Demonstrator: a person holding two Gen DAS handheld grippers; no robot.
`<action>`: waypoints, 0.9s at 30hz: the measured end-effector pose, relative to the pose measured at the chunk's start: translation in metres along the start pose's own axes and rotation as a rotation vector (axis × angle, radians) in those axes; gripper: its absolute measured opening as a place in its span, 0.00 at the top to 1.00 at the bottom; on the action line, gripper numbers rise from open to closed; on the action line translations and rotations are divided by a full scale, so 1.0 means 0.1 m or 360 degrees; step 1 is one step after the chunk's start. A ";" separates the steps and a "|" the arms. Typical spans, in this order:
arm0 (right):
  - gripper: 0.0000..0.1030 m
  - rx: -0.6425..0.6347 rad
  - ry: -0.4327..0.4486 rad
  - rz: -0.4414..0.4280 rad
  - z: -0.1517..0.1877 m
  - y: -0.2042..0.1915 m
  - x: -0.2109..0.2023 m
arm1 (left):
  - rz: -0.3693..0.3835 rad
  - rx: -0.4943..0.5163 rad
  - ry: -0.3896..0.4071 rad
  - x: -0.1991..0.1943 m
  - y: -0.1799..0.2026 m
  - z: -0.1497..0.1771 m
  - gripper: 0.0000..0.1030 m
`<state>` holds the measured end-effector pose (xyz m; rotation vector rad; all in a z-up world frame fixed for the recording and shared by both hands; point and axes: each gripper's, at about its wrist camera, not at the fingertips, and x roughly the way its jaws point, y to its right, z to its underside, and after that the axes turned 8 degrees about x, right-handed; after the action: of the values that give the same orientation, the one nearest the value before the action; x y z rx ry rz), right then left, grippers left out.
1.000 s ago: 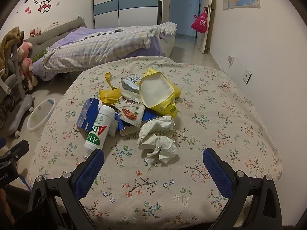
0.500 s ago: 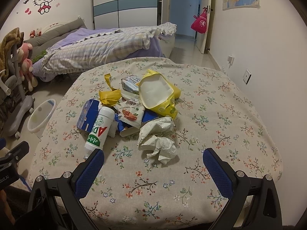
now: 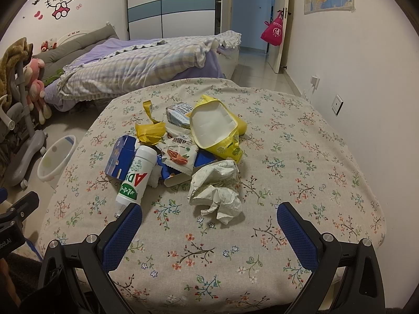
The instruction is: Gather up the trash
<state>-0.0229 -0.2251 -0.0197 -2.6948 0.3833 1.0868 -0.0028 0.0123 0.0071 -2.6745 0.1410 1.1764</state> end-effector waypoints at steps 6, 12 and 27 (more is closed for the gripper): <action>0.00 0.0001 -0.0001 0.0001 0.00 0.00 0.00 | -0.0004 0.0002 0.0005 0.00 0.00 -0.01 0.00; 0.00 -0.0007 -0.0003 0.0001 0.00 0.00 0.00 | -0.0005 0.0002 0.0006 0.00 -0.01 -0.01 0.00; 0.00 -0.0011 0.0000 0.0009 -0.01 -0.01 0.00 | -0.0010 0.0005 0.0009 -0.01 -0.02 -0.01 0.00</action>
<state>-0.0227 -0.2247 -0.0189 -2.7012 0.3877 1.0917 -0.0019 0.0140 0.0087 -2.6737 0.1349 1.1657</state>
